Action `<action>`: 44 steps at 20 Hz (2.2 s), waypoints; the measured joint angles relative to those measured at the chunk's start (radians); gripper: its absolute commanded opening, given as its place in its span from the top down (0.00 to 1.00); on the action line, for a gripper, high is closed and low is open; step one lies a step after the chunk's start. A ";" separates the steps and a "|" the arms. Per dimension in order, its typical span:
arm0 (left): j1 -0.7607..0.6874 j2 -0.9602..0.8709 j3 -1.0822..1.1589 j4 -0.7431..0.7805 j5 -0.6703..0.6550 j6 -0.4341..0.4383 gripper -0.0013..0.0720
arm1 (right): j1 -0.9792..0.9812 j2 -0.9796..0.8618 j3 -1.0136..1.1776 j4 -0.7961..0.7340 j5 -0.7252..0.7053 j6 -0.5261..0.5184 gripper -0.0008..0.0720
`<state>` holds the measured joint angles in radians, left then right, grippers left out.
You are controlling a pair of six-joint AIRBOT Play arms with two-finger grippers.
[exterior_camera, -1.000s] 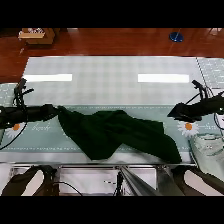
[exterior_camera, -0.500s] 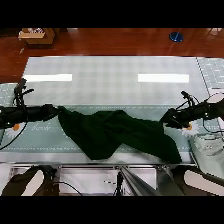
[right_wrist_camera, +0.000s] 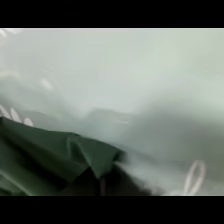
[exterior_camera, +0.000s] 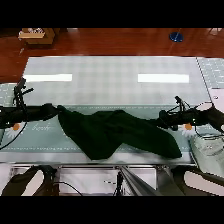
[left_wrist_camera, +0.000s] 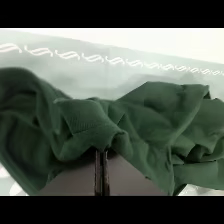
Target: Fold the shirts.
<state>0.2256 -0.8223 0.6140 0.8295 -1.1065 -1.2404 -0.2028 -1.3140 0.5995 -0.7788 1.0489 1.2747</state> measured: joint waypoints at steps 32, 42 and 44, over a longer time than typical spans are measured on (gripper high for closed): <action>0.083 0.180 1.354 0.445 -0.597 -0.181 0.96 | -0.124 0.594 1.344 -0.406 0.734 0.238 0.96; 0.079 0.173 0.757 0.393 -0.565 -0.185 0.95 | -0.029 0.491 0.681 -0.494 0.659 0.224 0.96; 0.058 0.144 0.637 0.325 -0.433 -0.185 0.95 | -0.027 0.406 0.609 -0.461 0.553 0.218 0.96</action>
<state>0.2836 -0.6785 1.2514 1.1549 -1.5398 -1.4254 -0.2295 -0.9081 1.2087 -1.2400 1.6020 1.4929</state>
